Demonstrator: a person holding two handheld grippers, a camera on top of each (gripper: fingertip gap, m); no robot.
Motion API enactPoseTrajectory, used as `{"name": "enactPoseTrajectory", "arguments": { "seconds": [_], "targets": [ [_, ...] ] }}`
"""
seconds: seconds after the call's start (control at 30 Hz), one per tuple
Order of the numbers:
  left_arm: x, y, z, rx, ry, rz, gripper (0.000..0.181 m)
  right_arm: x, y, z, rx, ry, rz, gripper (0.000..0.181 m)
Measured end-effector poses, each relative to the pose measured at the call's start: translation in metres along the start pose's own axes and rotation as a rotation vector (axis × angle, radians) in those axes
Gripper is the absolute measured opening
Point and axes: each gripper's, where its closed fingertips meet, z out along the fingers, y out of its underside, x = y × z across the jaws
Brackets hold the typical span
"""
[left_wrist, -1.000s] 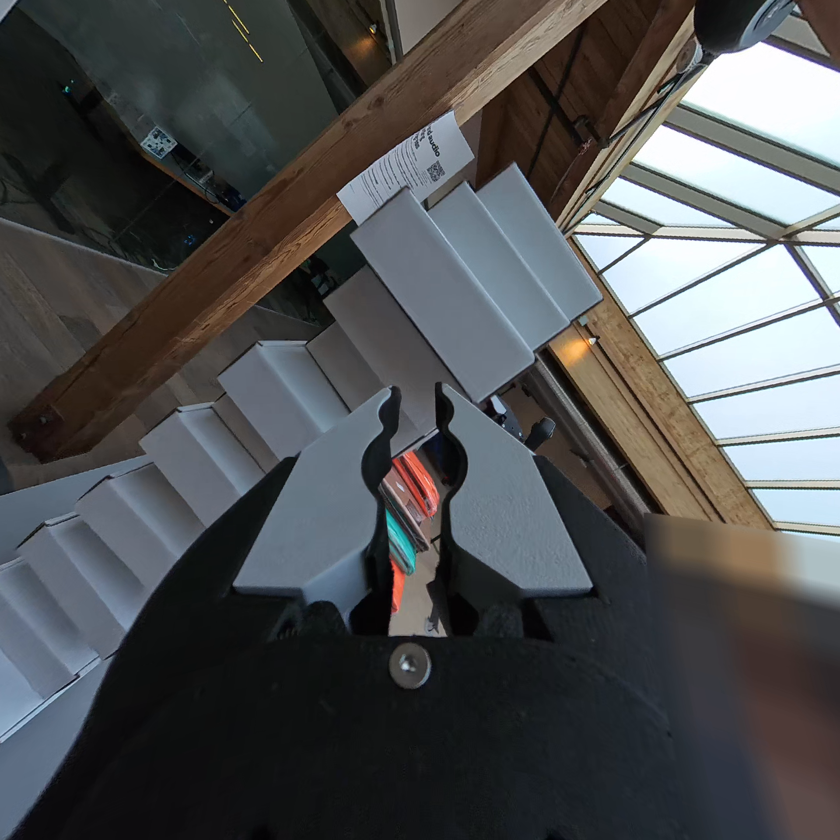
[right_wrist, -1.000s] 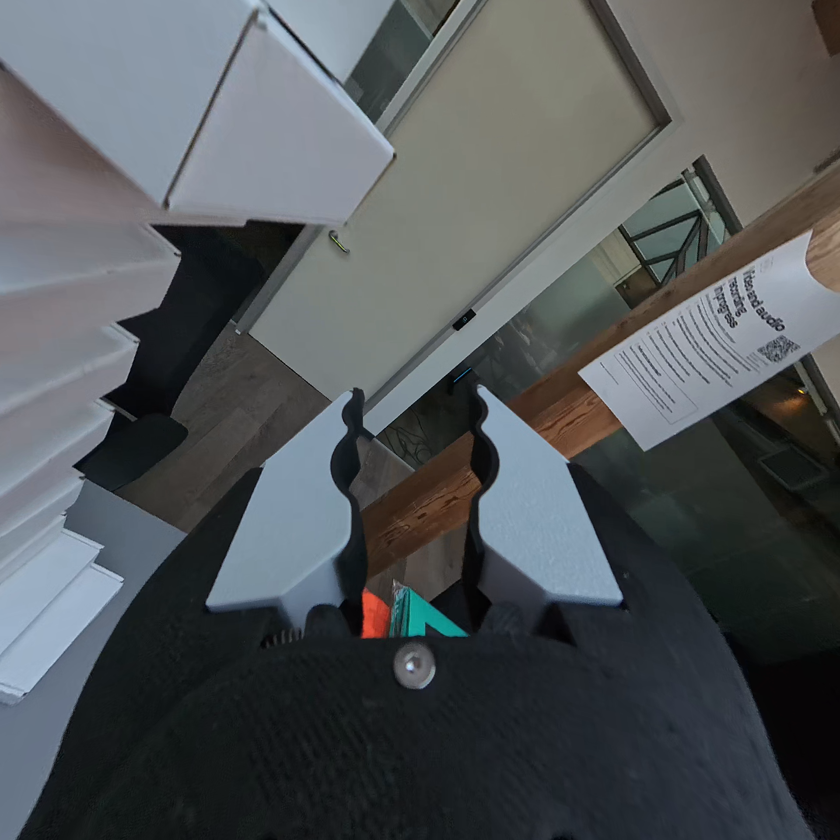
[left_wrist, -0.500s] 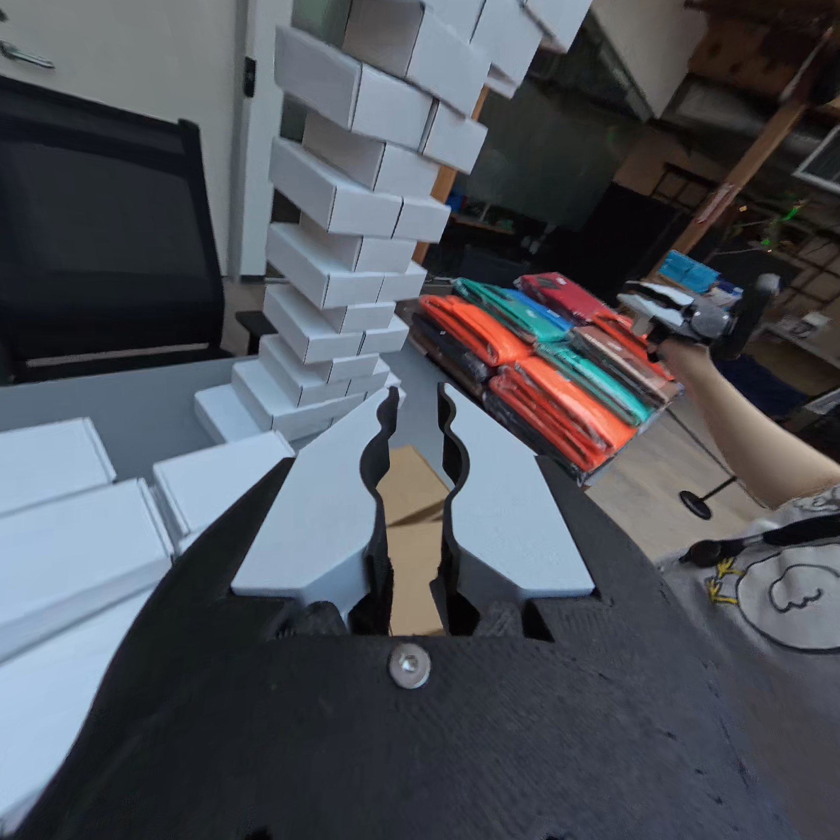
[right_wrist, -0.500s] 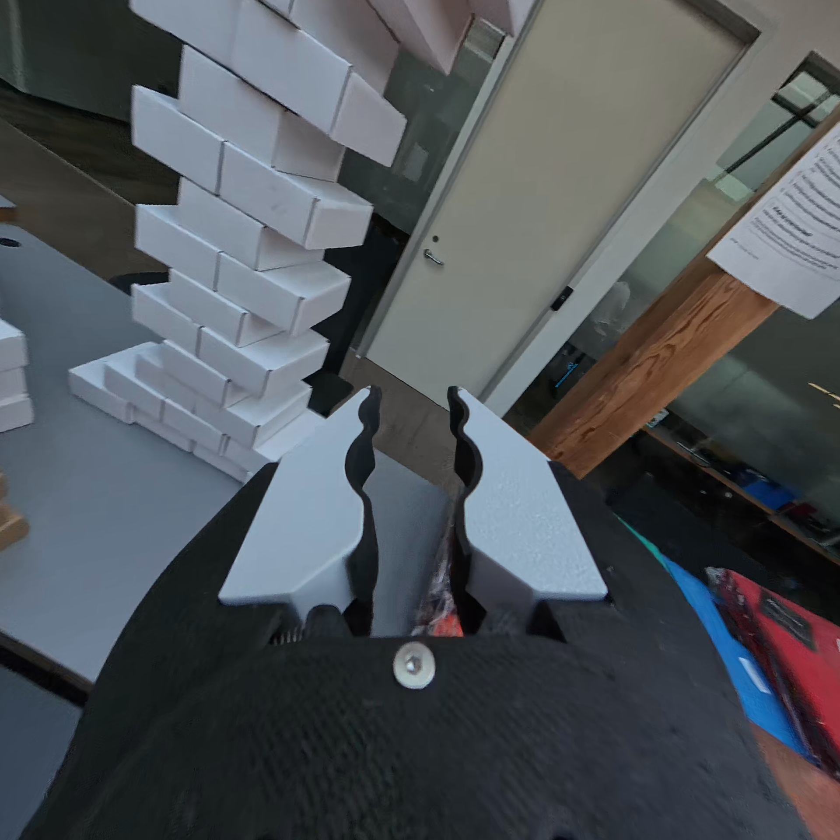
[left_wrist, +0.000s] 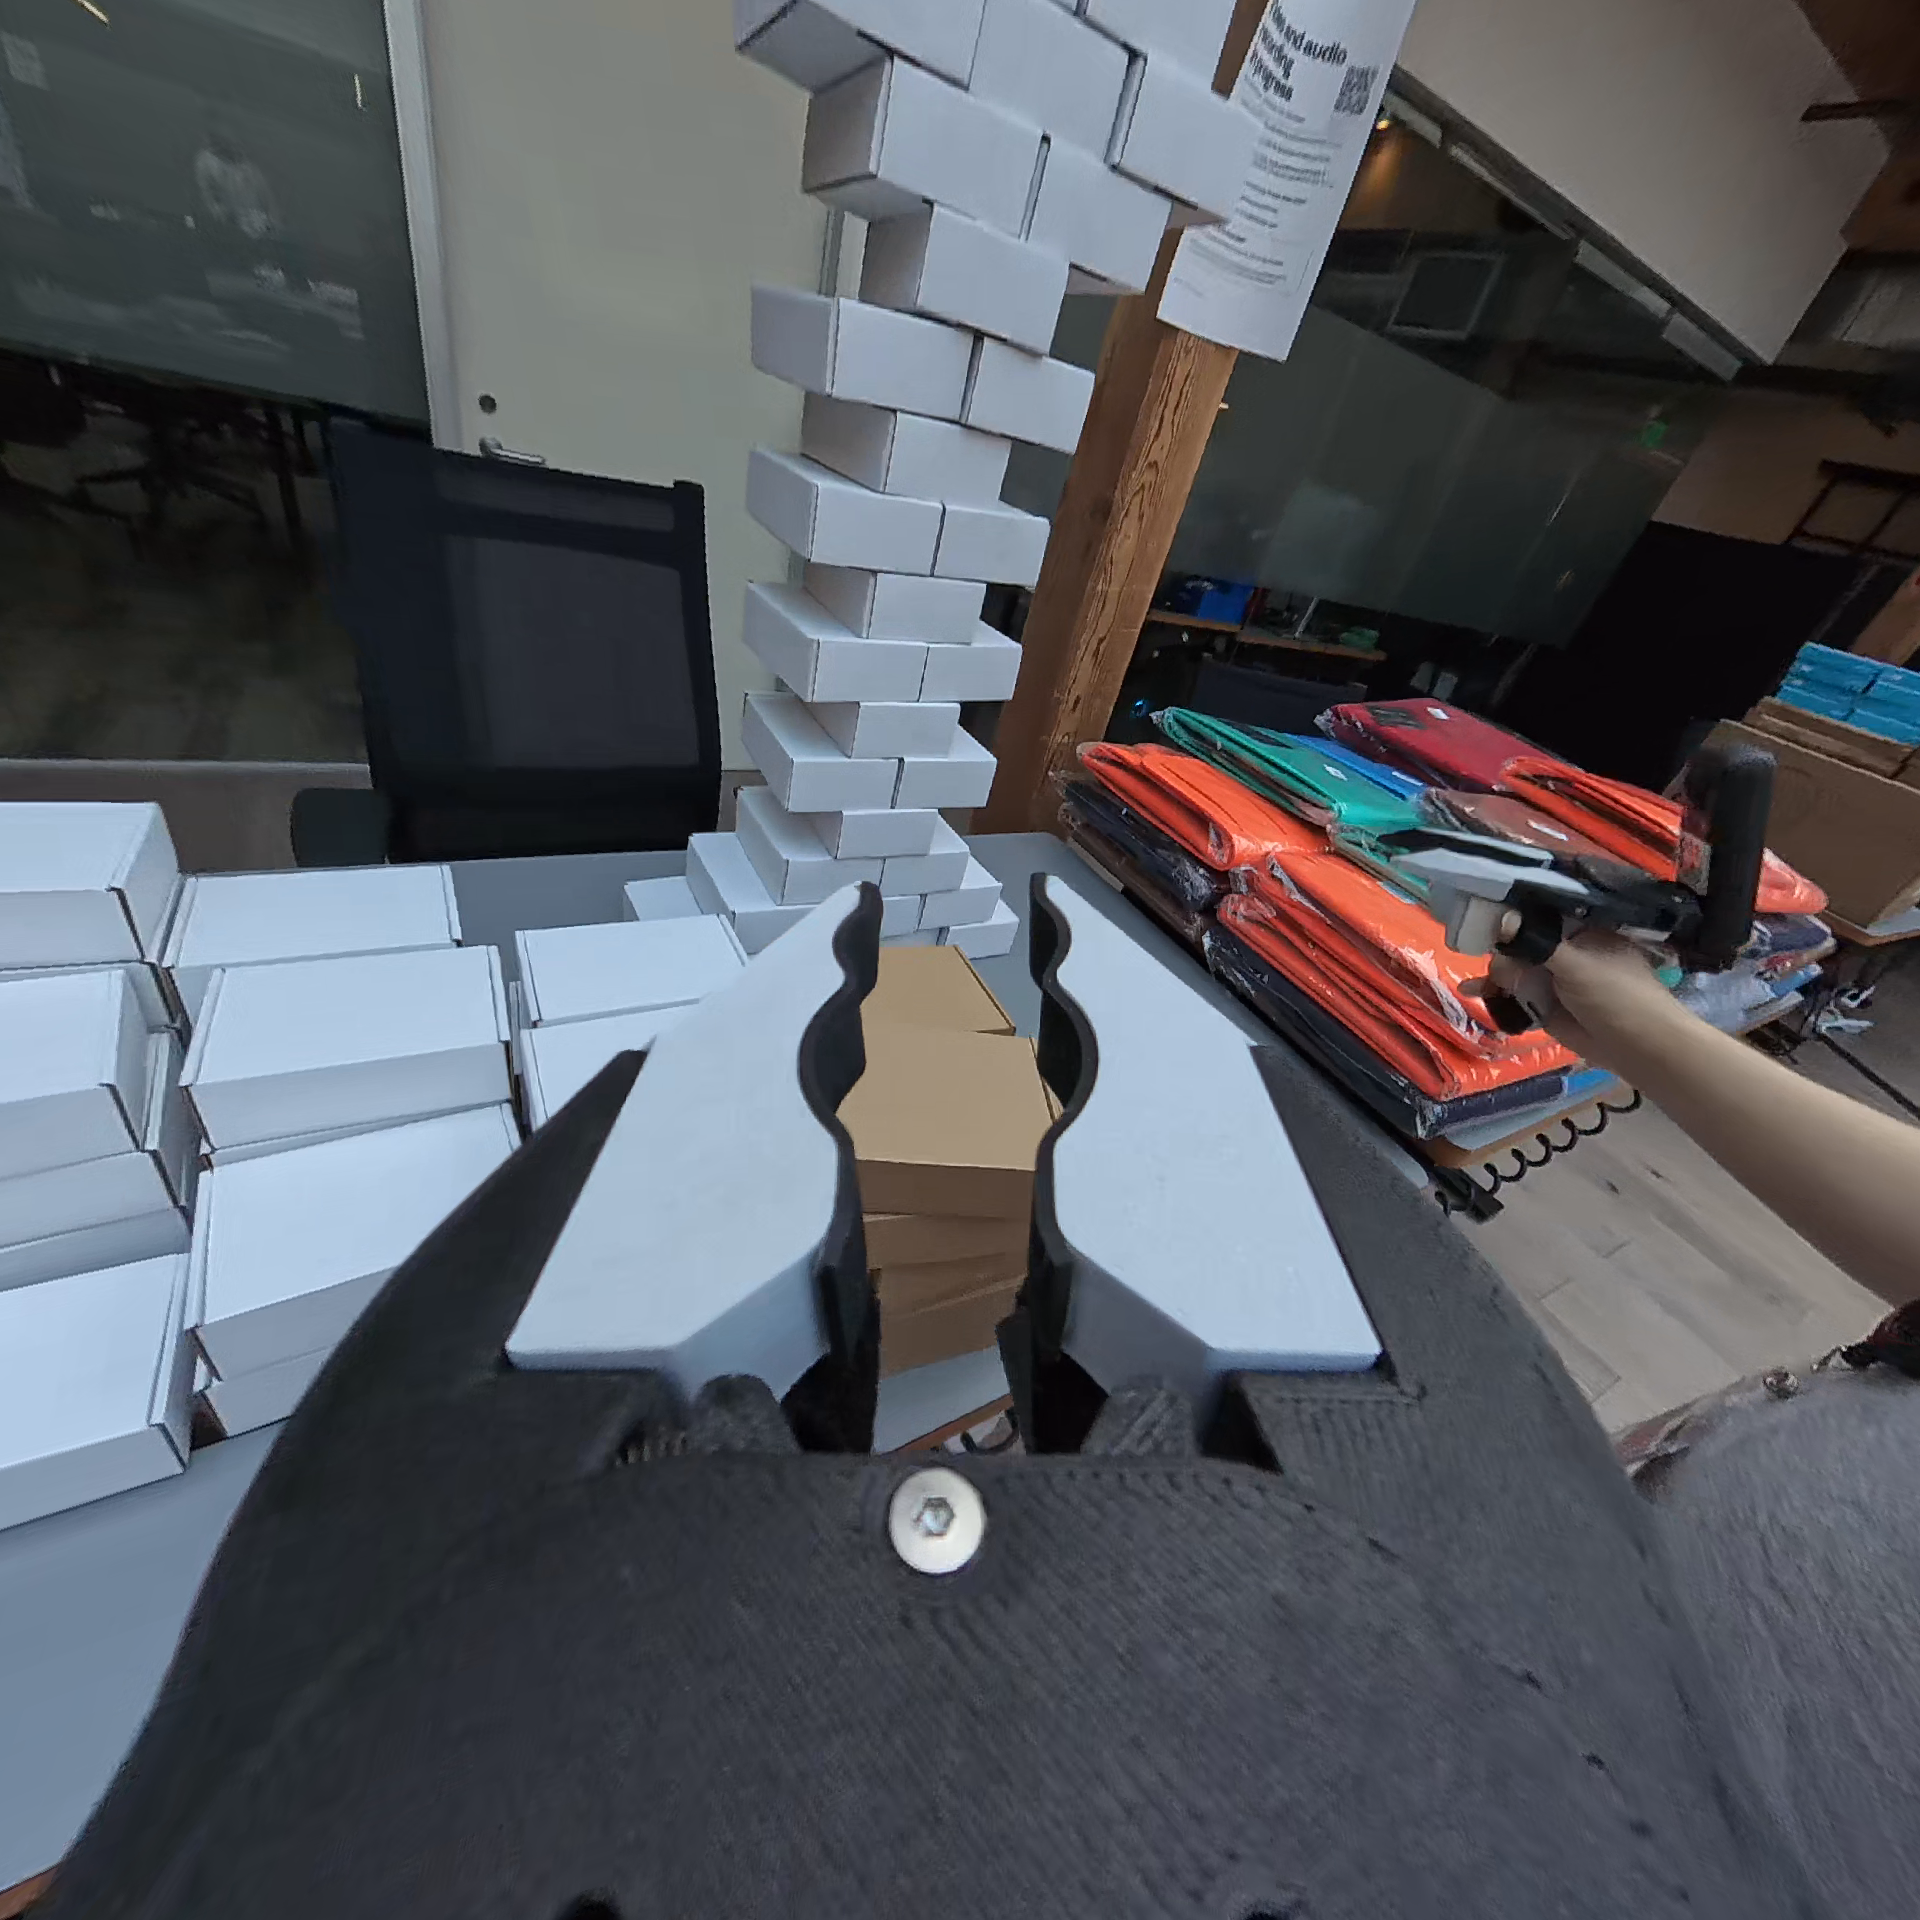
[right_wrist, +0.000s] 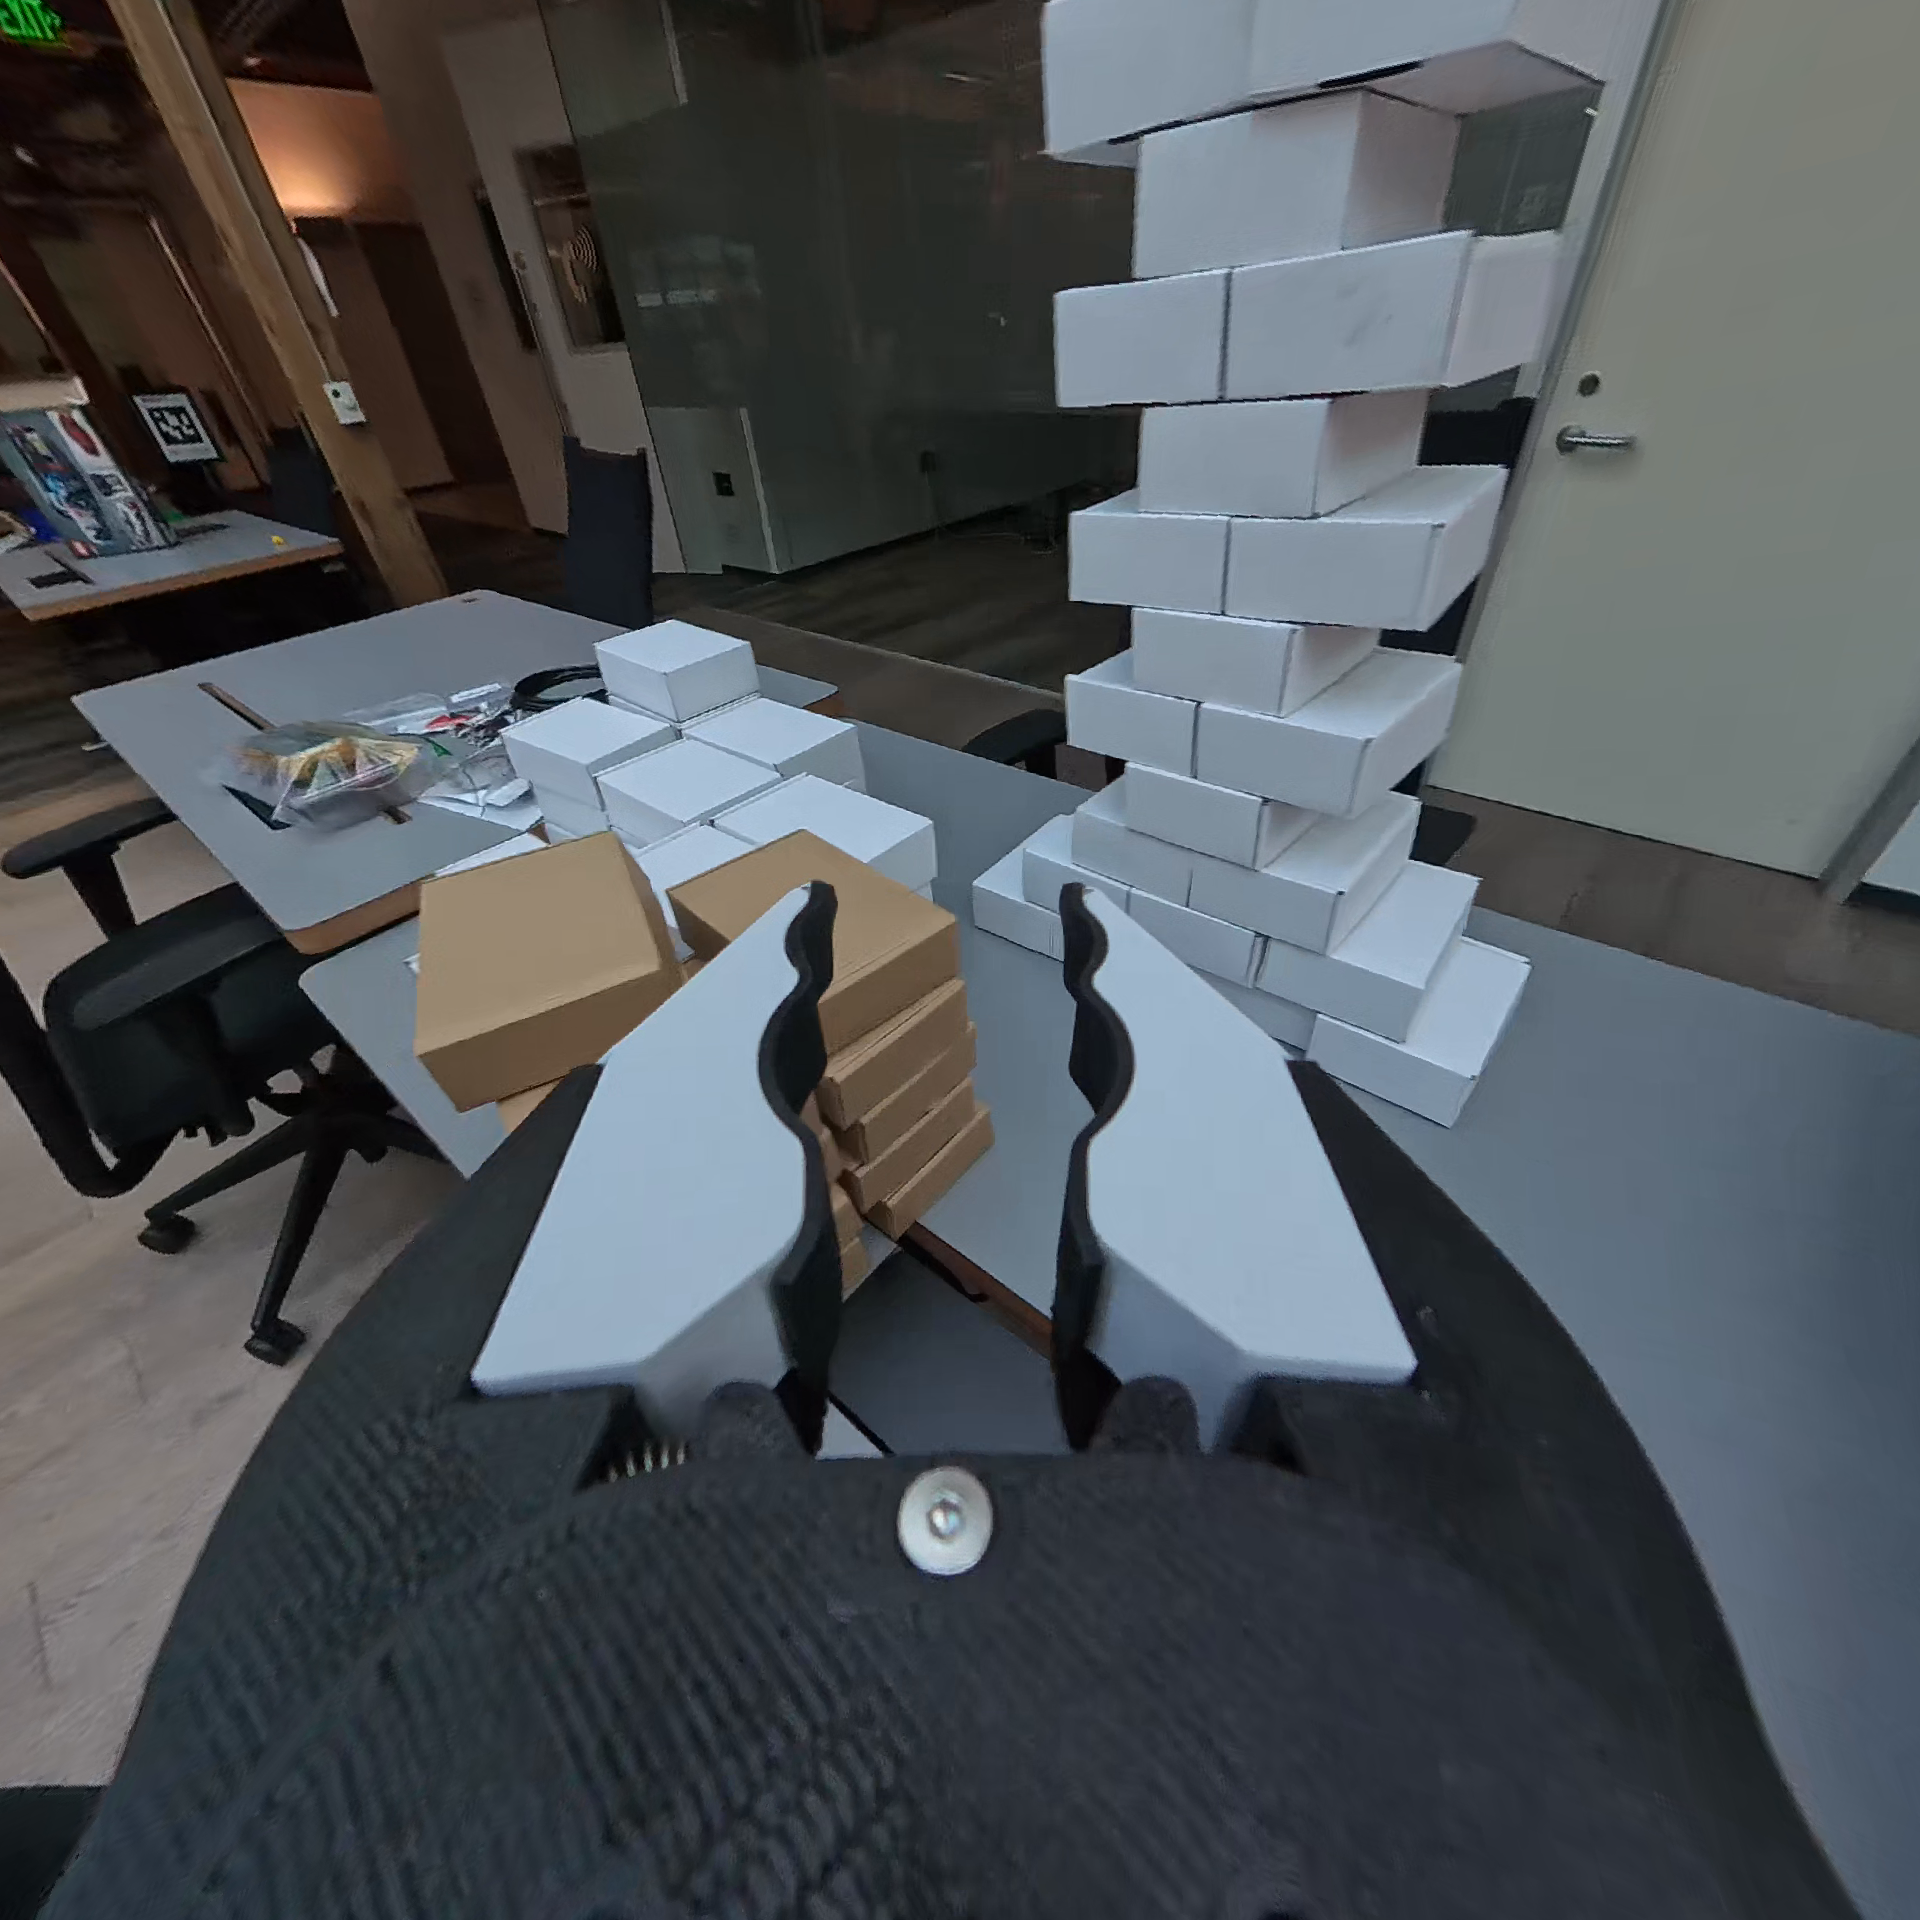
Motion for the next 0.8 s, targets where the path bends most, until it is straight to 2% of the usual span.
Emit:
{"name": "enactPoseTrajectory", "arguments": {
  "seconds": [0.1, 0.17, 0.3, 0.33, 0.4, 0.47, 0.53, 0.63, 0.7, 0.8],
  "targets": [
    [-0.020, -0.012, -0.036, 0.067, 0.026, 0.000, 0.027, -0.063, 0.008, 0.014, -0.026, -0.056, -0.051, 0.036],
    [-0.037, -0.019, -0.070, 0.110, 0.000, 0.082, 0.014, -0.109, 0.020, 0.029, -0.060, -0.062, -0.097, 0.023],
    [-0.113, -0.024, -0.157, 0.158, -0.281, 0.309, 0.027, -0.214, 0.050, 0.076, -0.115, -0.043, -0.119, 0.012],
    [-0.128, -0.022, -0.178, 0.170, -0.310, 0.371, 0.027, -0.244, 0.058, 0.092, -0.115, -0.042, -0.126, 0.009],
    [-0.158, -0.007, -0.210, 0.102, -0.316, 0.455, 0.025, -0.301, 0.072, 0.127, -0.113, -0.017, -0.109, 0.005],
    [-0.188, 0.009, -0.232, 0.003, -0.310, 0.423, 0.030, -0.365, 0.081, 0.164, -0.140, -0.078, -0.053, 0.004],
    [-0.210, 0.015, -0.248, -0.036, -0.283, 0.354, 0.034, -0.411, 0.085, 0.201, -0.171, -0.107, -0.103, 0.007],
    [-0.245, 0.025, -0.260, -0.074, -0.267, 0.353, 0.041, -0.454, 0.091, 0.259, -0.228, -0.138, -0.114, 0.017],
    [-0.271, 0.034, -0.256, -0.114, -0.256, 0.346, 0.045, -0.476, 0.098, 0.297, -0.272, -0.185, -0.089, 0.032],
    [-0.309, 0.037, -0.234, -0.134, -0.232, 0.301, 0.050, -0.491, 0.111, 0.360, -0.332, -0.209, -0.100, 0.038]
  ]
}}
